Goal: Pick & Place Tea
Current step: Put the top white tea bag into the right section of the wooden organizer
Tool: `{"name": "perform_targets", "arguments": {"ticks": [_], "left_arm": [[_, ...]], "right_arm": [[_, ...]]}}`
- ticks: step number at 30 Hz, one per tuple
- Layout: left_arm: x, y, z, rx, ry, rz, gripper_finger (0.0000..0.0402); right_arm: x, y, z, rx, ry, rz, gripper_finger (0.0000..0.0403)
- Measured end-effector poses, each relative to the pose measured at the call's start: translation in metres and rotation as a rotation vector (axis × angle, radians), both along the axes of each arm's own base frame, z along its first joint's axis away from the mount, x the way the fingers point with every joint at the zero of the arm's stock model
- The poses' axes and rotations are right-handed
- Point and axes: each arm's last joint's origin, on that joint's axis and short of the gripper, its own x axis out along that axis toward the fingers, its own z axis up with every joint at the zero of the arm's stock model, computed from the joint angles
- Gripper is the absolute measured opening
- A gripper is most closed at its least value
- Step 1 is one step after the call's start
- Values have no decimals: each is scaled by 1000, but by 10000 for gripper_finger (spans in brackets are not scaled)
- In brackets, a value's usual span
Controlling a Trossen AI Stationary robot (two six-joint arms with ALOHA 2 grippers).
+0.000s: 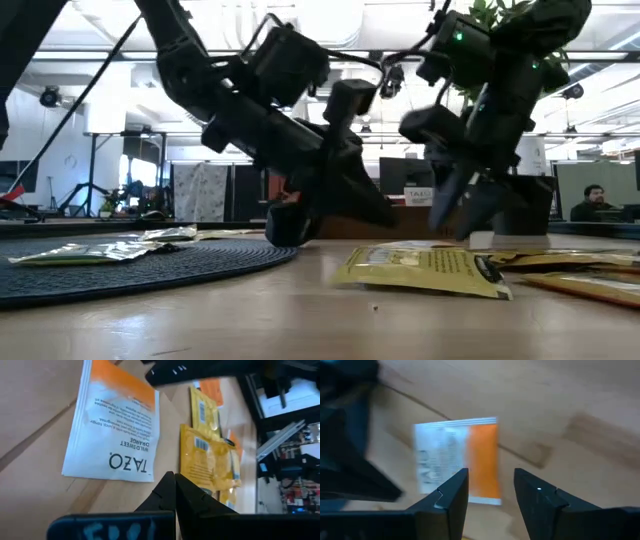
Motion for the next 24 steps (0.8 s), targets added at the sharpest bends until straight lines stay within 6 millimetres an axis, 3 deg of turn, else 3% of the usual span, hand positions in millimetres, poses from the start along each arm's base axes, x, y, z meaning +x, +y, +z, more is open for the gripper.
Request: {"name": "perform_targets", "arguments": {"ticks": [14, 24], "left_arm": [[-3, 7, -10, 210, 114, 35, 0], [-3, 14, -11, 223, 120, 45, 0]], "right_arm": [[6, 5, -16, 61, 13, 41, 146], [11, 8, -14, 96, -38, 131, 101]]}}
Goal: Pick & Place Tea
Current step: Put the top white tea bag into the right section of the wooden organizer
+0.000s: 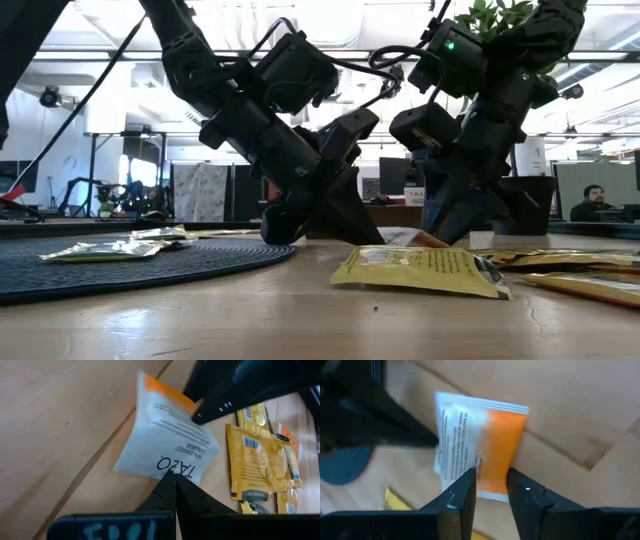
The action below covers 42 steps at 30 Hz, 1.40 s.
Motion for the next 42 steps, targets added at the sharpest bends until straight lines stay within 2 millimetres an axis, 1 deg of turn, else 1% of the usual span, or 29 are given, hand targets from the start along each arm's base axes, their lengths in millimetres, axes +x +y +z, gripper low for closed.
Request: {"name": "perform_targets", "arguments": {"ticks": [3, 6, 11, 13, 17, 19, 21, 23, 25, 28, 32, 34, 37, 40, 42], "left_arm": [[0, 2, 1, 4, 1, 5, 0], [-1, 3, 3, 16, 0, 6, 0], [-4, 12, 11, 53, 1, 40, 0], [-5, 16, 15, 65, -1, 64, 0], [-5, 15, 24, 45, -28, 65, 0], [-4, 6, 28, 13, -58, 34, 0], [-3, -6, 31, -4, -86, -13, 0], [-1, -19, 33, -9, -131, -46, 0], [-1, -27, 35, -14, -138, -44, 0], [-2, -29, 32, -2, -127, -21, 0], [-1, -29, 26, -7, -118, -14, 0], [-1, -31, 18, -22, -94, -11, 0], [0, -34, 6, -28, -64, 1, 0], [1, -36, 1, -36, -56, 0, 0], [0, -37, 1, -31, -54, -5, 0]], "right_arm": [[-4, 6, 2, 29, 24, 31, 87], [-8, 10, 6, 88, 43, 73, 82], [-12, 17, 16, 145, 20, 165, 89], [-13, 19, 22, 146, 3, 177, 94], [-22, 9, 34, -36, 4, 104, 107], [-25, 2, 39, -121, -8, 82, 113], [-24, -8, 41, -168, -22, 79, 119], [-23, -18, 37, -180, -9, 74, 123], [-19, -25, 31, -174, -3, 79, 126], [-13, -30, 21, -152, -6, 97, 128], [-5, -28, 7, -110, 8, 132, 126], [-1, -24, 2, -84, 10, 157, 126], [4, -18, 0, -67, 12, 185, 126], [7, -14, 4, -64, 0, 197, 125], [7, -10, 6, -30, -7, 207, 125]]}}
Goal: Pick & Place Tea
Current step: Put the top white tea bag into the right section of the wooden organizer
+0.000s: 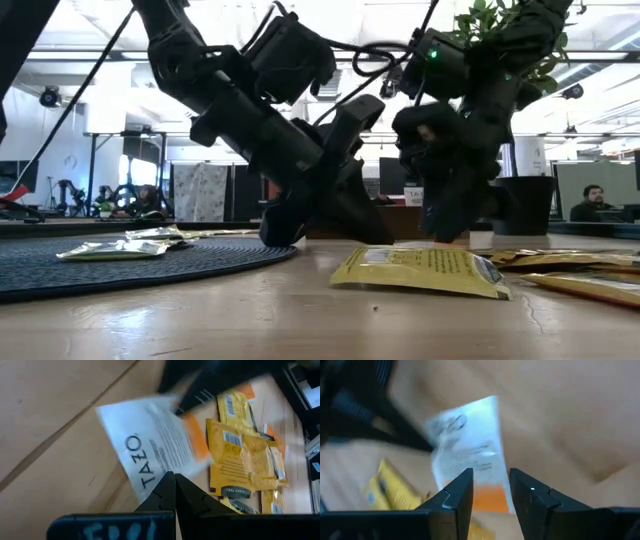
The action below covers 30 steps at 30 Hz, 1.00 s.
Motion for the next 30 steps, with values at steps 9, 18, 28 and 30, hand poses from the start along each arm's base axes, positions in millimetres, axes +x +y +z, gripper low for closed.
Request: {"name": "perform_targets", "arguments": {"ticks": [9, 18, 28, 30], "left_arm": [[6, 4, 3, 68, -6, 25, 0], [6, 4, 4, 93, -11, 17, 0], [6, 3, 4, 94, -14, 17, 0], [6, 3, 4, 95, -16, 17, 0]], "right_arm": [[2, 22, 3, 88, 2, 62, 125], [2, 26, 3, 26, 11, -59, 120], [11, 26, -6, 26, -31, -66, 68], [11, 26, -6, 23, -30, -62, 49]]}}
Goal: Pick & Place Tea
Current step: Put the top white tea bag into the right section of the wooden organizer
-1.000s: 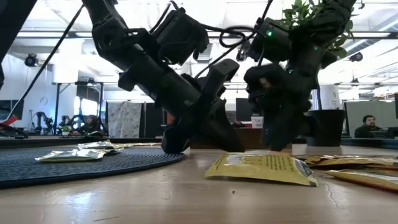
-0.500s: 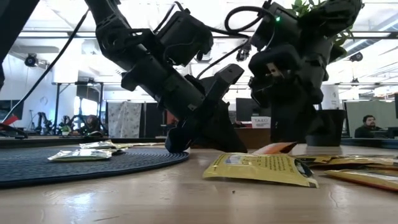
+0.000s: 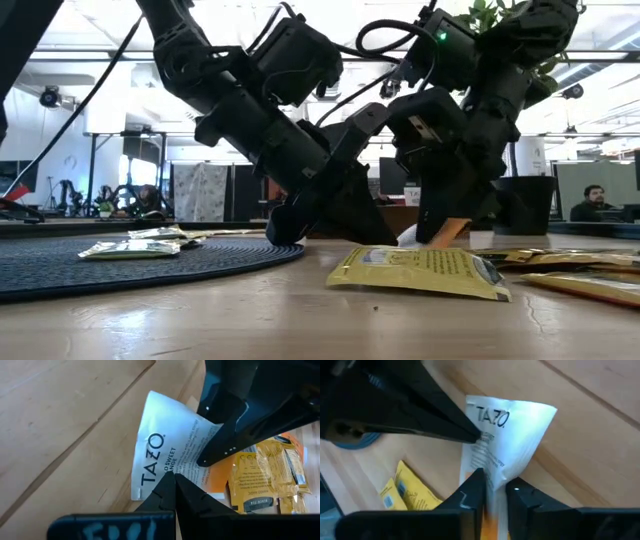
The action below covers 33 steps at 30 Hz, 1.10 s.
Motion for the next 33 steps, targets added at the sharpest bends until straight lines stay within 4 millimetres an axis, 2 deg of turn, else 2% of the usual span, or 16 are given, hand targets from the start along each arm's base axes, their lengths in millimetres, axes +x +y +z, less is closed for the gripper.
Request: {"name": "perform_targets", "arguments": {"ticks": [3, 6, 13, 20, 23, 26, 30, 33], "left_arm": [[-1, 0, 3, 0, -3, 0, 0], [-2, 0, 11, 8, -14, -7, 0], [-15, 9, 59, 87, -56, 34, 0], [-32, 37, 122, 83, -212, -10, 4], [-42, 52, 143, 46, -260, -48, 32], [-49, 63, 154, -7, -290, -124, 80], [-52, 70, 152, -92, -268, -258, 142], [-54, 73, 149, -97, -236, -279, 164]], "right_arm": [[0, 0, 1, -8, -6, 13, 21], [-3, 0, 6, -39, -11, 29, 14], [-21, 1, 36, -228, -25, 38, 13], [-32, 13, 69, -391, -184, 232, 12], [-34, 16, 80, -424, -233, 282, 12], [-32, 16, 91, -461, -280, 316, 12], [-26, 15, 104, -529, -320, 345, 12], [-21, 13, 108, -547, -314, 330, 12]]}}
